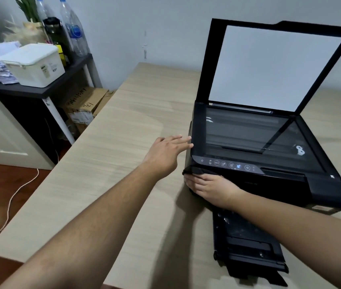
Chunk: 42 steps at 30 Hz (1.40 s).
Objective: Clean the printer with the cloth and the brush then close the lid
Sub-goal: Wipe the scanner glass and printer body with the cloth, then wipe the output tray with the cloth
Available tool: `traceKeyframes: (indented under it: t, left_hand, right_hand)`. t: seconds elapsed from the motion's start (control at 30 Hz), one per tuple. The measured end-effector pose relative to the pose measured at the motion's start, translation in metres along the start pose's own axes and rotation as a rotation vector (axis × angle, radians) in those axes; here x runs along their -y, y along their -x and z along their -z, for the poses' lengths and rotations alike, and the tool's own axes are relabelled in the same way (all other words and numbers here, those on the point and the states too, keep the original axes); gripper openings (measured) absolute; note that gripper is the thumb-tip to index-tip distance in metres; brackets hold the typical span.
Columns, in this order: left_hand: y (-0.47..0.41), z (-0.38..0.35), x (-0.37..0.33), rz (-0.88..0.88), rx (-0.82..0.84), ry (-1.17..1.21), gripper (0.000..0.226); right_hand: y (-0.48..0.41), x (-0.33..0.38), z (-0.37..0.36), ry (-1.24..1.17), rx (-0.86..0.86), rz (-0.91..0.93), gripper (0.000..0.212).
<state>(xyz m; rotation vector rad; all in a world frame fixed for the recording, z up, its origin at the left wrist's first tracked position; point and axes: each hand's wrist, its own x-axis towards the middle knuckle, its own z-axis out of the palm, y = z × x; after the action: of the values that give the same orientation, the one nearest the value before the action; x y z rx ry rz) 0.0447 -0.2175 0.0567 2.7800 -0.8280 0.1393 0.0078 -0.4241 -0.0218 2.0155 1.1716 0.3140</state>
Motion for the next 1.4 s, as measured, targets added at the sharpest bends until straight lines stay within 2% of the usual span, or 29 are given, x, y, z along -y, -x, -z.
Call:
traceKeyframes:
  t: [0.17,0.27,0.37,0.5,0.6,0.67,0.8,0.87,0.97,1.13,1.27,1.4]
  left_hand:
    - [0.004,-0.002,-0.007,0.049,0.003,-0.030,0.079]
    - [0.004,-0.001,-0.015,0.065,-0.013,-0.049,0.071]
    - [0.007,-0.006,-0.024,0.052,-0.049,-0.058,0.065]
    - [0.016,-0.022,-0.039,-0.011,-0.042,-0.047,0.067]
    - [0.019,-0.027,-0.042,-0.028,-0.048,-0.011,0.070]
    - [0.018,-0.028,-0.042,-0.025,-0.046,0.008,0.074]
    - [0.016,-0.034,-0.044,0.004,-0.077,0.031,0.073]
    - [0.017,-0.037,-0.043,-0.004,-0.093,0.028,0.070]
    - [0.017,-0.037,-0.045,-0.001,-0.100,0.023,0.070]
    - [0.019,-0.034,-0.050,0.005,-0.113,-0.010,0.072]
    - [0.017,-0.034,-0.056,0.035,-0.161,-0.049,0.062]
    - [0.009,-0.034,-0.061,0.001,-0.197,-0.063,0.056]
  right_hand:
    - [-0.002,0.004,-0.008,-0.038,0.102,0.053,0.053]
    - [0.033,-0.019,-0.002,-0.149,0.052,0.044,0.050]
    - [0.090,-0.036,-0.003,-0.185,0.014,-0.048,0.055]
    - [0.158,-0.042,-0.005,-0.268,0.201,-0.129,0.058]
    - [0.172,-0.042,-0.003,-0.280,0.286,-0.176,0.057]
    - [0.164,-0.037,-0.003,-0.263,0.266,-0.196,0.057]
    - [0.115,-0.025,-0.001,-0.245,0.074,-0.199,0.058]
    - [0.085,-0.020,0.009,-0.247,0.034,-0.235,0.059]
    - [0.082,-0.017,0.011,-0.293,0.069,-0.264,0.058]
    - [0.151,-0.015,-0.014,-0.280,0.163,-0.264,0.052]
    - [0.174,-0.003,-0.012,-0.514,0.150,-0.404,0.056]
    - [0.164,0.003,-0.002,-0.944,0.123,-0.571,0.073]
